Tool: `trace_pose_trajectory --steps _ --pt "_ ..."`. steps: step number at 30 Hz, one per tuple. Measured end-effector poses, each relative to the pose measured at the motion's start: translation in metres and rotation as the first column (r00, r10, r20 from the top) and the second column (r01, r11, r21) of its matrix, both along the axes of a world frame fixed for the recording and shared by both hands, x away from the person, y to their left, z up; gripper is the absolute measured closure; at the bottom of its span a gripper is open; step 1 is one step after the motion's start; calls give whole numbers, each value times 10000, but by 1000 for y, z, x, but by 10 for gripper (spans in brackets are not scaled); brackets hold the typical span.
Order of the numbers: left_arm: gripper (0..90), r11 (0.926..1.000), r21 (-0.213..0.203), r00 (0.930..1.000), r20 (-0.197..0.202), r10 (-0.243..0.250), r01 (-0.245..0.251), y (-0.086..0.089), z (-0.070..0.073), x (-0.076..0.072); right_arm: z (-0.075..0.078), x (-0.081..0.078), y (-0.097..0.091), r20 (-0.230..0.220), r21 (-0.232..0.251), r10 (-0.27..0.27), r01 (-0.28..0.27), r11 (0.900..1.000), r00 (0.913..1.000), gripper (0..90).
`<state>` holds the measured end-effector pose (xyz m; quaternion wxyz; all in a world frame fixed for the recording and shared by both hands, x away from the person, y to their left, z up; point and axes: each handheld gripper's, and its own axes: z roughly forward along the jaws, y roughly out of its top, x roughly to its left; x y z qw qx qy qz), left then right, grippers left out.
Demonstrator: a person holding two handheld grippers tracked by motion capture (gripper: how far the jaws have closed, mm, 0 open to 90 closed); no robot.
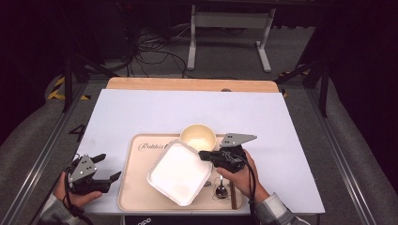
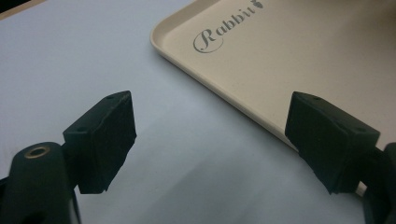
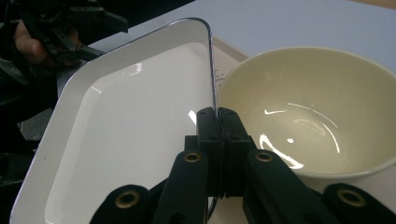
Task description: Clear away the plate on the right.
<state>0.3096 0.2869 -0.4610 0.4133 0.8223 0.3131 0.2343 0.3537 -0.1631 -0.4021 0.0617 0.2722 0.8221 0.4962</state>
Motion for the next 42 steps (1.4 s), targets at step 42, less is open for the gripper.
trace_pose_trajectory --steps 42 --pt "171 9998 151 9999 -107 -115 116 -1 0 -1 -34 -3 23 113 -1290 174 -158 9915 9998 807"
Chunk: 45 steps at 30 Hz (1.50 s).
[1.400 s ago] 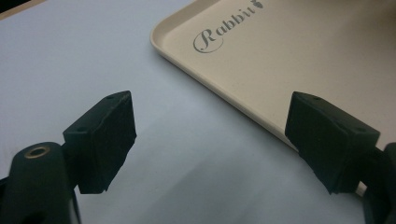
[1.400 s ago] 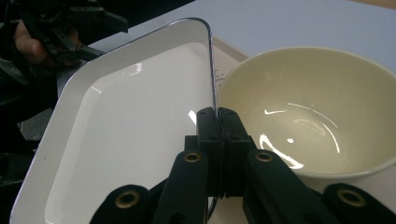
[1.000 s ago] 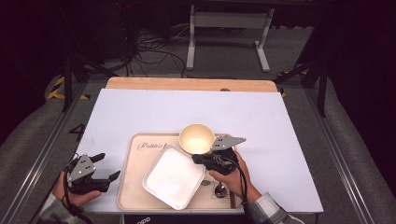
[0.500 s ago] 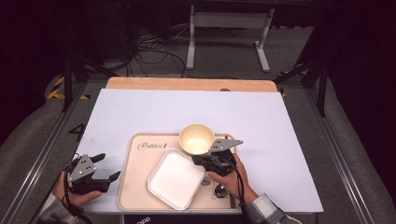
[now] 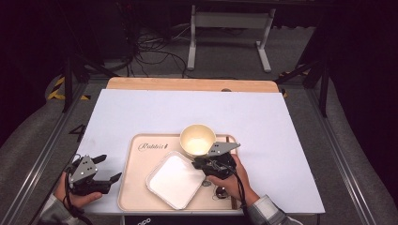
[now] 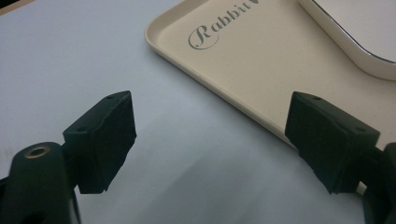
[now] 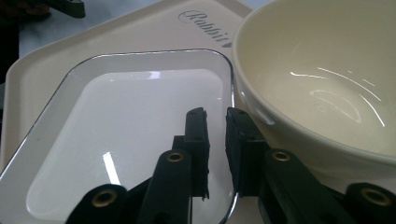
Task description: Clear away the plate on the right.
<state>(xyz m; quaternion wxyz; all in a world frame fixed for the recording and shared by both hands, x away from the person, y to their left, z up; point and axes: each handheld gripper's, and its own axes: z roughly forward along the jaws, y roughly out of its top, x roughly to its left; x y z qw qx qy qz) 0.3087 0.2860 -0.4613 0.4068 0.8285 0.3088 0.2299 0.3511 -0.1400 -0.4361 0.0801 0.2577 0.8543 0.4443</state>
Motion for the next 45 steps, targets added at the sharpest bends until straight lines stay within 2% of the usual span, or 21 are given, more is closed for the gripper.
trace_pose_trajectory --steps 3,5,6,7,8,10,12,16,23,26,29,33,39,45 --pt "171 10000 13 10000 10 1 -1 0 0 0 3 -8 3 49 -20 645 -645 9979 9979 858" --pt "171 10000 56 10000 10 2 -2 0 0 0 4 -15 6 2 -62 1148 -1148 9934 9934 884" --pt "171 10000 65 10000 -25 3 -3 -1 0 0 4 -22 9 -94 -164 1514 -1515 9883 9884 900" --pt "171 10000 65 10000 -25 3 -3 -1 0 0 4 -22 9 -94 -164 1514 -1515 9883 9884 900" --pt "171 10000 66 10000 -25 11 -11 -1 -1 0 2 -30 14 -134 -356 1890 -1894 9813 9819 900" --pt "171 10000 55 10000 -15 15 -15 -1 -1 0 2 -33 16 -207 -398 1994 -2001 9790 9797 900" --pt "171 10000 60 10000 -27 43 -42 -1 -1 0 -2 -40 21 -414 -550 2319 -2340 9707 9718 900" --pt "171 9999 77 9999 -28 141 -140 -1 -1 1 -6 -49 25 -341 -982 2423 -2446 9646 9696 900" --pt "171 9999 97 9999 -27 134 -134 -2 -1 0 0 -55 19 -296 -1089 2606 -2623 9588 9650 900" --pt "171 9999 124 9999 -15 106 -106 -2 -1 0 2 -58 19 -402 -1198 2824 -2852 9509 9584 900" --pt "172 9998 138 9999 -22 120 -120 -2 -1 1 -1 -62 23 -522 -1520 3073 -3117 9380 9502 898" --pt "172 9998 146 9999 -46 99 -99 -2 -1 1 -2 -64 26 -587 -1663 3205 -3259 9307 9454 899" --pt "172 9998 123 9999 -43 136 -135 -1 -1 0 -1 -62 21 -799 -1720 3068 -3163 9329 9484 898" --pt "171 9998 104 9999 -24 159 -159 -1 -1 0 -1 -59 11 -900 -1887 2743 -2868 9392 9574 887"
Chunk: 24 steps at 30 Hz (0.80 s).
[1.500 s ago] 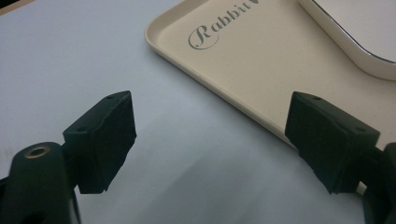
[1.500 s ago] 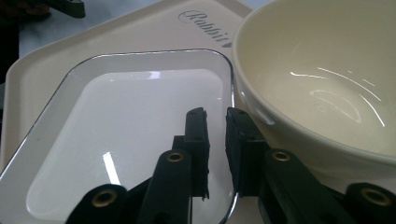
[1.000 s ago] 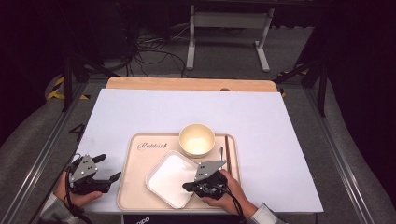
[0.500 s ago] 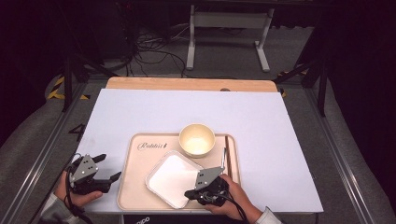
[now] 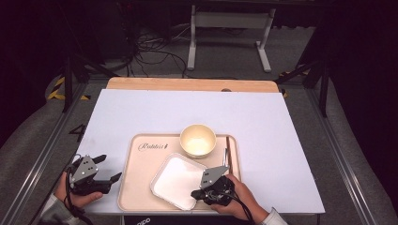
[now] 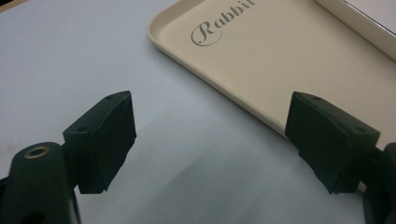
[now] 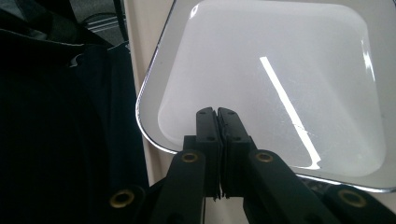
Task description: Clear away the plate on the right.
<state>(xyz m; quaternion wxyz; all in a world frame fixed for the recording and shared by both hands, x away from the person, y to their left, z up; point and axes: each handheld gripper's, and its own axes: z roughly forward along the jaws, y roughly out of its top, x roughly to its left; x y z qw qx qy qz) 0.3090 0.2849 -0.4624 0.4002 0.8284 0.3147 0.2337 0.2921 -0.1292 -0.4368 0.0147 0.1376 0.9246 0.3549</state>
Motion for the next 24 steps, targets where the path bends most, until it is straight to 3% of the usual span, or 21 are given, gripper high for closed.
trace_pose_trajectory --steps 13,15,19,21,24 --pt "169 10000 20 10000 10 -35 35 0 0 0 4 2 -18 152 -313 -569 573 9979 9983 872" --pt "169 10000 23 10000 -12 -6 6 0 0 0 7 4 -18 181 -93 -608 609 9981 9980 874" --pt "168 10000 67 10000 -20 12 -12 -1 -1 2 16 4 1 459 197 -322 313 9993 9984 884" --pt "168 10000 75 10000 -57 -29 29 -2 -1 1 19 2 18 699 31 43 -45 10000 9975 889" --pt "168 10000 5 10000 -79 -25 25 0 -1 1 15 -2 38 690 -383 468 -442 9983 9965 900"
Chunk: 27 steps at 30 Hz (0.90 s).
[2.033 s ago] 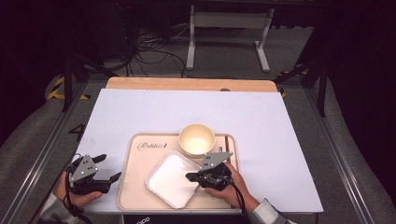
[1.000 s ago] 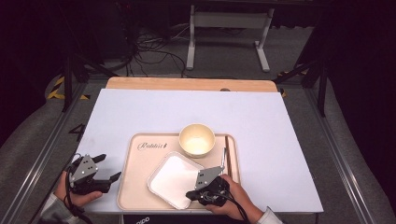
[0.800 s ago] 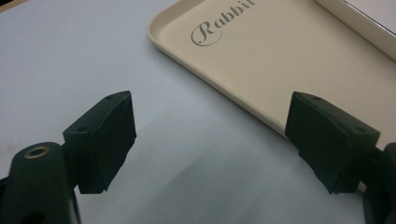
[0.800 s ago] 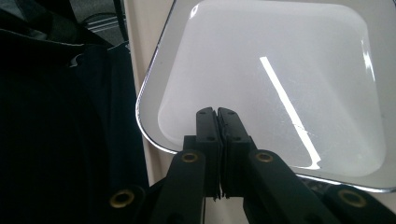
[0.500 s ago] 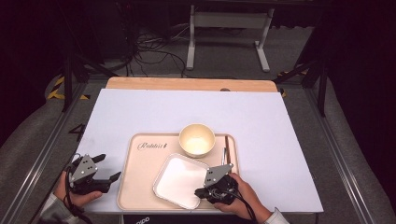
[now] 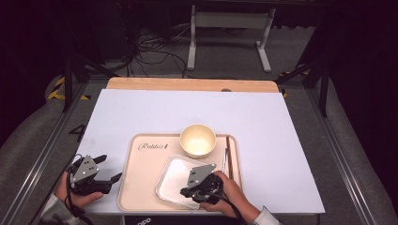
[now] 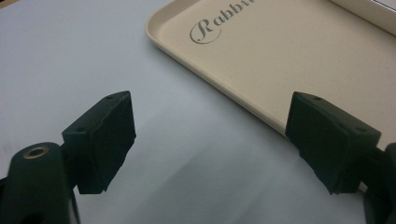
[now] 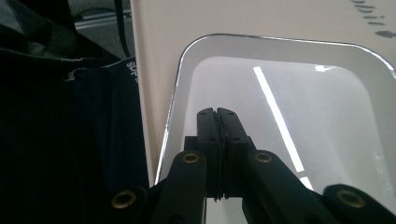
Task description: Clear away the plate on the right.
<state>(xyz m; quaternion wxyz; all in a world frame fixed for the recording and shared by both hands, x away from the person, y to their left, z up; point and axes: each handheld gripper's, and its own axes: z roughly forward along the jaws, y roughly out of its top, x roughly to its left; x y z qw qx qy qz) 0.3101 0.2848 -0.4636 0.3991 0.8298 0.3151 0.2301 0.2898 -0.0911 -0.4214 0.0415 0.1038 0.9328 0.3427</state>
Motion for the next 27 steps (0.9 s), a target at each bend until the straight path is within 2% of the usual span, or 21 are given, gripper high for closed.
trace_pose_trajectory --steps 3,7,8,13,20,23,27 --pt "167 10000 31 10000 -81 -44 44 1 -1 0 -6 -1 7 -177 -317 112 -118 9994 9998 900" --pt "167 10000 35 10000 -36 -45 45 1 0 0 -9 -3 10 -368 -481 242 -259 9985 9990 900" --pt "167 10000 21 10000 -30 -40 40 1 0 0 -11 -4 10 -461 -605 461 -489 9970 9979 900" --pt "167 10000 57 10000 -1 -77 77 0 0 -1 -16 -6 7 -710 -802 595 -651 9947 9957 900" --pt "167 10000 14 10000 -26 -41 41 0 0 -1 -15 -6 -10 -1120 -1043 773 -891 9905 9907 900" --pt "166 10000 38 10000 -60 -61 61 0 0 -1 -15 -6 -16 -1163 -1058 782 -907 9902 9901 900" --pt "167 10000 33 9999 -76 -68 69 0 0 -1 -14 -4 -34 -1296 -1170 486 -640 9911 9904 900"
